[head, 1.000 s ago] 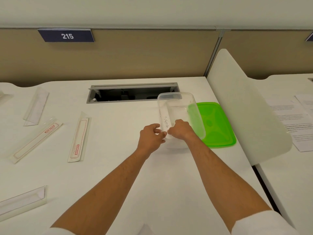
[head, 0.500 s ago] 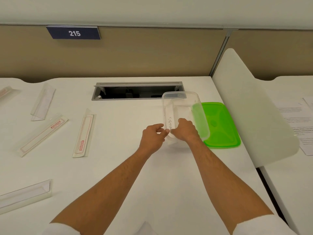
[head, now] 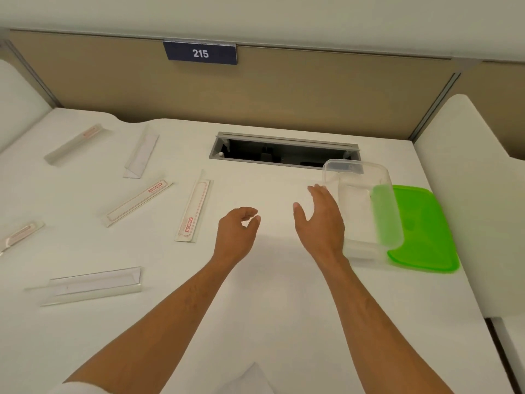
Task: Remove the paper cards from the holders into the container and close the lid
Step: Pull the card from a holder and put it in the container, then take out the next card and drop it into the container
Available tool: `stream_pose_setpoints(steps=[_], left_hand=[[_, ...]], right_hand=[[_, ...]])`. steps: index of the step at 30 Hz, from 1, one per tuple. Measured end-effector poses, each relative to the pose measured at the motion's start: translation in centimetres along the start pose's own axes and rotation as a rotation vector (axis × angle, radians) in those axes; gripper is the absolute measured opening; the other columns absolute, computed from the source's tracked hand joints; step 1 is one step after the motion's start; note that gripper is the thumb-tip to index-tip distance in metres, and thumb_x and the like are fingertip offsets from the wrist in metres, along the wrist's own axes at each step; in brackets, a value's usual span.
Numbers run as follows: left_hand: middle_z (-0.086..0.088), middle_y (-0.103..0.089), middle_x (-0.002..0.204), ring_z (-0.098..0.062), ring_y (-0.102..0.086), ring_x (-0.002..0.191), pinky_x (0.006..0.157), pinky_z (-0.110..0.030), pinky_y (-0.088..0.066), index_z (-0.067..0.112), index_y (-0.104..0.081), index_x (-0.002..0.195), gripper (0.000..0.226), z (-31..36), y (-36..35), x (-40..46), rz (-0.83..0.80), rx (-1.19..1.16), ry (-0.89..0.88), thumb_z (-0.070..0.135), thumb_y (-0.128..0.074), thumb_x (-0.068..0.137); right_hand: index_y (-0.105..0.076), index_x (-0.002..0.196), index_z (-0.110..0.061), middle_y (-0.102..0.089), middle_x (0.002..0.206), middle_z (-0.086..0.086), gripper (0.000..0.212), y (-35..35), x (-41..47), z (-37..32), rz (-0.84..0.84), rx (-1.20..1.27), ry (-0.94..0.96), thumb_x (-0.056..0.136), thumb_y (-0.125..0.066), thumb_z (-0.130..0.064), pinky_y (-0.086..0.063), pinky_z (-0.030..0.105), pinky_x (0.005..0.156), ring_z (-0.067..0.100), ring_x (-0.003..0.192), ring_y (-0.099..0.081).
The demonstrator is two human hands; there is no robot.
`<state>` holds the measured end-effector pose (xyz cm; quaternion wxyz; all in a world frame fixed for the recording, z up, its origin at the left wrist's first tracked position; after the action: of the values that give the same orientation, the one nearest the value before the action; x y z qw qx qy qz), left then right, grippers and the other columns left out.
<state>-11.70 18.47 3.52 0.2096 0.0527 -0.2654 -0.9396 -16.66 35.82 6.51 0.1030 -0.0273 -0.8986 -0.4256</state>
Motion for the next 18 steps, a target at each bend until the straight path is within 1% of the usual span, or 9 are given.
stream_pose_setpoints(steps=[2, 4, 6, 8, 9, 11, 14, 16, 18], left_hand=[[0.005, -0.067, 0.116, -0.011, -0.061, 0.109, 0.084, -0.019, -0.048, 0.015, -0.068, 0.114, 0.023, -1.4, 1.3, -0.2, 0.048, 0.018, 0.005, 0.023, -0.062, 0.093], [0.004, -0.065, 0.118, -0.015, -0.058, 0.114, 0.094, -0.027, -0.047, 0.015, -0.067, 0.114, 0.023, -2.8, 2.5, -0.5, 0.088, 0.064, -0.019, 0.021, -0.062, 0.093], [-0.002, -0.063, 0.122, -0.023, -0.053, 0.121, 0.101, -0.028, -0.038, 0.014, -0.067, 0.113, 0.023, -4.0, 3.7, -0.8, 0.162, 0.207, -0.073, 0.018, -0.065, 0.09], [-0.009, -0.059, 0.129, -0.03, -0.047, 0.126, 0.102, -0.039, -0.038, 0.012, -0.067, 0.116, 0.031, -5.2, 4.9, -0.9, 0.234, 0.384, -0.108, 0.017, -0.069, 0.086], [-0.011, -0.056, 0.134, -0.032, -0.044, 0.129, 0.103, -0.044, -0.038, 0.011, -0.065, 0.121, 0.036, -5.8, 5.5, -0.9, 0.242, 0.434, -0.098, 0.017, -0.07, 0.085], [-0.015, -0.049, 0.142, -0.034, -0.037, 0.136, 0.107, -0.049, -0.034, 0.01, -0.057, 0.13, 0.047, -7.1, 6.4, -0.7, 0.206, 0.466, -0.048, 0.02, -0.068, 0.086], [-0.016, -0.04, 0.148, -0.033, -0.031, 0.14, 0.111, -0.049, -0.029, 0.01, -0.045, 0.141, 0.058, -9.1, 7.5, -0.2, 0.125, 0.444, 0.067, 0.026, -0.064, 0.089], [-0.016, -0.042, 0.147, -0.035, -0.034, 0.137, 0.109, -0.049, -0.032, 0.009, -0.04, 0.143, 0.06, -9.9, 8.0, 0.1, 0.102, 0.418, 0.133, 0.028, -0.062, 0.091], [-0.017, -0.047, 0.141, -0.036, -0.041, 0.13, 0.104, -0.049, -0.036, 0.008, -0.039, 0.143, 0.058, -10.3, 8.3, 0.5, 0.095, 0.38, 0.172, 0.028, -0.06, 0.092]], right_hand=[[-0.037, 0.147, -0.019, -0.031, 0.157, 0.001, 0.059, -2.0, -1.1, -1.1, -0.076, -0.029, 0.052, 0.096, -0.049, -0.047, -0.027, 0.039, 0.116, 0.019, 0.146, -0.025], [-0.03, 0.15, -0.018, -0.023, 0.16, 0.001, 0.065, -4.1, -2.3, -1.5, -0.15, -0.062, 0.074, 0.096, -0.044, -0.051, -0.023, 0.038, 0.118, 0.018, 0.148, -0.017], [-0.023, 0.153, -0.016, -0.016, 0.162, 0.002, 0.07, -6.3, -3.5, -1.2, -0.216, -0.114, 0.082, 0.097, -0.041, -0.054, -0.015, 0.035, 0.119, 0.017, 0.15, -0.009], [-0.017, 0.154, -0.013, -0.01, 0.163, 0.004, 0.073, -8.3, -4.7, -0.5, -0.28, -0.162, 0.077, 0.097, -0.037, -0.055, -0.006, 0.033, 0.12, 0.018, 0.15, -0.003], [-0.014, 0.154, -0.012, -0.008, 0.163, 0.005, 0.074, -9.1, -5.2, -0.2, -0.31, -0.182, 0.07, 0.098, -0.035, -0.056, -0.004, 0.033, 0.12, 0.018, 0.15, -0.001], [-0.01, 0.154, -0.011, -0.005, 0.163, 0.006, 0.076, -10.6, -6.2, 0.4, -0.357, -0.222, 0.059, 0.098, -0.031, -0.057, -0.001, 0.035, 0.121, 0.019, 0.15, 0.002], [-0.011, 0.154, -0.011, -0.009, 0.163, 0.006, 0.075, -12.0, -7.7, 1.3, -0.394, -0.299, 0.091, 0.098, -0.024, -0.059, 0.004, 0.038, 0.121, 0.018, 0.15, 0.001], [-0.015, 0.154, -0.01, -0.013, 0.163, 0.005, 0.074, -12.4, -8.4, 1.7, -0.38, -0.349, 0.123, 0.098, -0.02, -0.059, 0.006, 0.039, 0.121, 0.017, 0.15, -0.002], [-0.018, 0.154, -0.01, -0.016, 0.162, 0.005, 0.074, -12.5, -8.5, 1.8, -0.358, -0.374, 0.129, 0.098, -0.018, -0.059, 0.005, 0.039, 0.121, 0.016, 0.15, -0.004]])
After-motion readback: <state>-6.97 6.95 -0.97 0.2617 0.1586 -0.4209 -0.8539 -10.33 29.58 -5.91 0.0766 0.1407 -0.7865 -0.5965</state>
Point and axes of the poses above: each hand's wrist, its own x-axis towards the middle knuckle, its own y-axis out of the back of the hand, z = x × y, the point moved 2 cm from there along x, towards the middle knuckle
